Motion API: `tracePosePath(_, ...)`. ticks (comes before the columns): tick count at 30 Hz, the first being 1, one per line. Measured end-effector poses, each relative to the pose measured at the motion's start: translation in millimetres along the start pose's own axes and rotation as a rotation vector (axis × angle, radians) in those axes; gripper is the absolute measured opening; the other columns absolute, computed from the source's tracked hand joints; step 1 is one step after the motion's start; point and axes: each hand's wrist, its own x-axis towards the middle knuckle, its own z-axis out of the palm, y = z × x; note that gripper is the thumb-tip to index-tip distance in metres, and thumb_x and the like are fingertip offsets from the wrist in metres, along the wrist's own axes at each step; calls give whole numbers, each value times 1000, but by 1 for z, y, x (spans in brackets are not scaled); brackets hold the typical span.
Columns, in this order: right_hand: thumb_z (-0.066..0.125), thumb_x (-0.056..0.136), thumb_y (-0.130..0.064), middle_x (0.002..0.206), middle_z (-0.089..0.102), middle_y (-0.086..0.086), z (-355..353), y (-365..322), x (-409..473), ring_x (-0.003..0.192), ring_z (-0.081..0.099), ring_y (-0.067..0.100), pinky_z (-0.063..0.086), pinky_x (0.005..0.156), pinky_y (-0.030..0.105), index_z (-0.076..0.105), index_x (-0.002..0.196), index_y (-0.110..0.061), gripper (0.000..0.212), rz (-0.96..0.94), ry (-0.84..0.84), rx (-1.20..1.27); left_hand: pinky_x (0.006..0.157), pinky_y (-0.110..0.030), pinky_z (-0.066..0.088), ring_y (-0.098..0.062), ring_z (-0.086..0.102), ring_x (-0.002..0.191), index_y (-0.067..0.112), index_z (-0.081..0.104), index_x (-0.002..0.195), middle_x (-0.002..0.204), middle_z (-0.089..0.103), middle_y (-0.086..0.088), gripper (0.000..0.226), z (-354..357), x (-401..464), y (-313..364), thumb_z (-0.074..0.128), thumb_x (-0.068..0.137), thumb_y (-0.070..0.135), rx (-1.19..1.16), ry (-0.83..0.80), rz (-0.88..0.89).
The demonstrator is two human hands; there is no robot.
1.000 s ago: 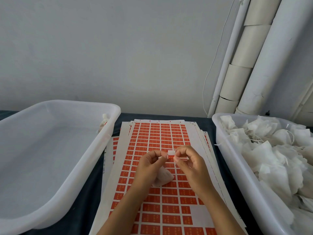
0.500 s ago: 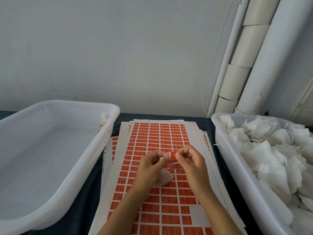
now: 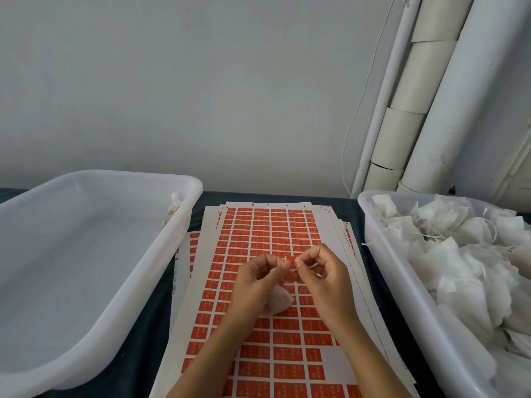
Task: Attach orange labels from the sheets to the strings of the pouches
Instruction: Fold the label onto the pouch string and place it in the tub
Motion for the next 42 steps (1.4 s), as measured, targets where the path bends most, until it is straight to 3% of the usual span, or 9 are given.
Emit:
tracePosePath(9, 66, 85, -16, 83, 65, -10, 1, 1, 0, 81, 62, 0, 50, 66, 8, 59, 81, -23, 10, 32, 13, 9, 58, -12, 50, -5, 70, 72, 18, 71, 80, 76, 73, 11, 13, -1, 1, -1, 70, 77, 31, 69, 25, 4)
tracePosePath(15, 69, 82, -17, 89, 66, -8, 3, 0, -1, 83, 65, -1, 50, 64, 9, 52, 97, -22, 22, 208, 30, 186, 59, -12, 51, -8, 70, 74, 21, 71, 76, 77, 74, 8, 7, -4, 3, -2, 70, 79, 27, 76, 36, 15)
tracePosePath(18, 61, 86, -31, 91, 67, -9, 2, -2, 0, 79, 68, 3, 52, 62, 13, 53, 103, -25, 20, 285, -56, 234, 57, -15, 52, -12, 70, 71, 19, 71, 78, 75, 73, 5, 7, -3, 3, -3, 70, 80, 25, 99, 46, 8)
tracePosePath(23, 55, 91, -24, 57, 58, -5, 7, 0, -2, 48, 54, 8, 47, 49, 15, 61, 79, -13, 17, 128, -87, 88, 56, -15, 49, -11, 66, 67, 13, 72, 82, 73, 71, 4, 10, -3, 3, -5, 70, 81, 23, 118, 9, 25)
tracePosePath(28, 59, 89, -24, 54, 57, -4, 8, 2, 1, 47, 56, 11, 51, 49, 18, 59, 71, -16, 20, 52, 25, -5, 57, -15, 50, -14, 64, 67, 16, 68, 81, 74, 69, -1, 9, 2, 4, -9, 67, 85, 24, 193, 47, 53)
tracePosePath(35, 57, 77, -42, 47, 56, -3, 6, 4, 1, 37, 52, 10, 48, 42, 20, 61, 72, -12, 31, 68, 11, 24, 64, -11, 49, -10, 64, 71, 13, 68, 79, 74, 68, 4, 18, 3, 5, -12, 61, 89, 26, 247, 25, 146)
tracePosePath(38, 56, 77, -44, 50, 57, -4, 7, 7, 2, 39, 53, 8, 48, 44, 18, 61, 73, -14, 31, 78, 26, 38, 62, -15, 51, -15, 63, 74, 22, 66, 81, 76, 67, 5, 13, 6, 5, -11, 60, 88, 31, 274, 11, 68)
tracePosePath(40, 52, 78, -46, 60, 63, -5, 6, 8, 2, 48, 60, 8, 48, 47, 14, 62, 77, -17, 30, 106, 17, 76, 56, -10, 48, -12, 61, 76, 28, 61, 91, 83, 63, 11, 8, 4, 4, -9, 64, 86, 34, 359, -27, -4)
tracePosePath(42, 45, 80, -50, 71, 67, -8, 3, 9, 2, 61, 66, 6, 49, 53, 10, 62, 82, -21, 34, 165, -28, 123, 52, -6, 45, -4, 57, 80, 33, 49, 103, 92, 54, 20, 33, -4, 1, -6, 72, 79, 37, 490, -78, -78)
